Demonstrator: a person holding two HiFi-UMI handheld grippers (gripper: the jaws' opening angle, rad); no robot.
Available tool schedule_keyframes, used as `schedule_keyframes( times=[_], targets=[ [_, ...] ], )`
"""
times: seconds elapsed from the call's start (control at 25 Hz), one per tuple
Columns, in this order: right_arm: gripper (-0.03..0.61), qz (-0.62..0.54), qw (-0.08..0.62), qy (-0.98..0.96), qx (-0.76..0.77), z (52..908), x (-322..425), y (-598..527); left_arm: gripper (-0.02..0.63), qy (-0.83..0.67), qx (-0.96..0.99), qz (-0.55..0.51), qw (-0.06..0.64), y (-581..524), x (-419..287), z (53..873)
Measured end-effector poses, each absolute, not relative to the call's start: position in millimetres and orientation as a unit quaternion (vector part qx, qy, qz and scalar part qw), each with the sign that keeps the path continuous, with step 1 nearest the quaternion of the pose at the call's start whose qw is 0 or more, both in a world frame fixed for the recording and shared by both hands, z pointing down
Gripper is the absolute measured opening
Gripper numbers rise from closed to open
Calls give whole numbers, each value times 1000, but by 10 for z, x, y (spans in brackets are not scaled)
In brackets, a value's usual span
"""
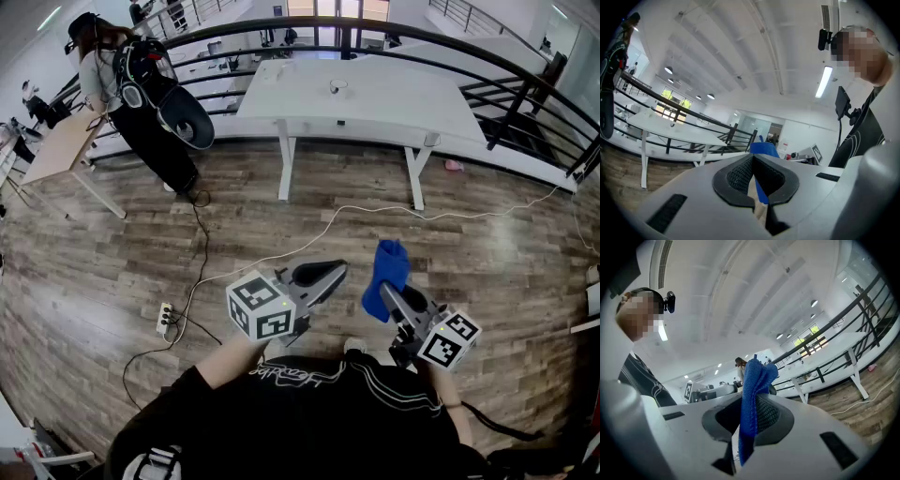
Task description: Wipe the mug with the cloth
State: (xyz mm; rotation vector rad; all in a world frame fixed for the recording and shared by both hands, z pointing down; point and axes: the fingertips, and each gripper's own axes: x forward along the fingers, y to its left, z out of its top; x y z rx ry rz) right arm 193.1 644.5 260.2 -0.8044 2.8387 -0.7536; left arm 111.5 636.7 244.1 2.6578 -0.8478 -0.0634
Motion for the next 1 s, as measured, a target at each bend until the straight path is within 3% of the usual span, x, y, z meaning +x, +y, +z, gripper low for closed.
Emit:
schedule_keyframes(
  times=[1.0],
  targets=[
    [48,-248,57,942,-217,2433,1569,6073,8,-331,927,-38,172,6014,730,2247]
  ],
)
